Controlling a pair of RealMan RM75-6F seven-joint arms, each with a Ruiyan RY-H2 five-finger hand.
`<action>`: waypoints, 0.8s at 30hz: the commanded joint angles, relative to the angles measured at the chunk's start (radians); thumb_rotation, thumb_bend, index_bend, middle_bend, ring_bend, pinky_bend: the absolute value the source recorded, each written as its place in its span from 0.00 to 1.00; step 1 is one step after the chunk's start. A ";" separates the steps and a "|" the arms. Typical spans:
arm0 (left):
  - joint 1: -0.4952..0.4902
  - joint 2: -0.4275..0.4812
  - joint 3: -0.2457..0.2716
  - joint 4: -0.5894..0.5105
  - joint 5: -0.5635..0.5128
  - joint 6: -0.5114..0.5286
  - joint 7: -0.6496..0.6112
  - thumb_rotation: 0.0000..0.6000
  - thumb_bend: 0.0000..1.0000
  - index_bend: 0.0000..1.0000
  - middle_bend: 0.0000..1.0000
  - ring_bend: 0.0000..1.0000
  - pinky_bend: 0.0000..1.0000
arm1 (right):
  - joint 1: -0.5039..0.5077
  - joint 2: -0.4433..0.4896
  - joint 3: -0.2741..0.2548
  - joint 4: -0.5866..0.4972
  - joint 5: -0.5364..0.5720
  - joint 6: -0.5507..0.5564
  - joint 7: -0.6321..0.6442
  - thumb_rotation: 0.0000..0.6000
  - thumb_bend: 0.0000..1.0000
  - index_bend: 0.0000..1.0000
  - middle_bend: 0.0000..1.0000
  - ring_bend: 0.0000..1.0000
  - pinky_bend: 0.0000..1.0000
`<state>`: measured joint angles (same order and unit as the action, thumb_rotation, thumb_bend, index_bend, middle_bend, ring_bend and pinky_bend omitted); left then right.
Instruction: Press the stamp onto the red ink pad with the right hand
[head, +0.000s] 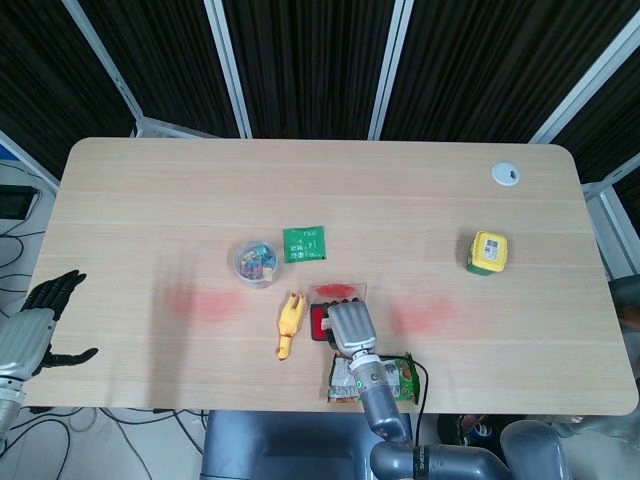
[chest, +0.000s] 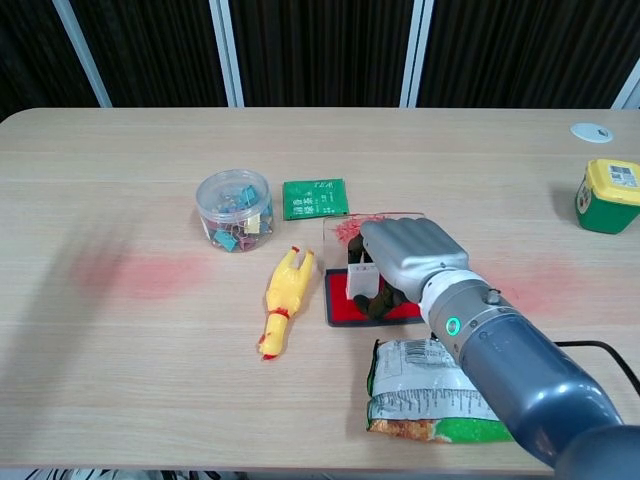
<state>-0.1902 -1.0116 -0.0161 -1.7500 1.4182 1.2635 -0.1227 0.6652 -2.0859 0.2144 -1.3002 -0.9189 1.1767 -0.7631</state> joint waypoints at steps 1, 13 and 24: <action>0.000 0.000 0.000 0.000 0.001 0.001 0.000 1.00 0.00 0.00 0.00 0.00 0.00 | 0.001 0.002 0.003 -0.005 -0.005 0.003 -0.001 1.00 0.56 0.76 0.63 0.50 0.46; 0.001 0.001 0.001 0.000 0.004 0.003 -0.006 1.00 0.00 0.00 0.00 0.00 0.00 | 0.010 0.015 0.032 -0.046 -0.023 0.023 -0.018 1.00 0.56 0.76 0.63 0.50 0.46; -0.002 0.001 0.000 0.000 0.004 0.000 -0.008 1.00 0.00 0.00 0.00 0.00 0.00 | 0.009 0.004 0.029 -0.021 -0.008 0.012 -0.022 1.00 0.56 0.76 0.63 0.50 0.46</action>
<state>-0.1916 -1.0107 -0.0160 -1.7503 1.4218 1.2639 -0.1310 0.6749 -2.0804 0.2452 -1.3243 -0.9280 1.1904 -0.7853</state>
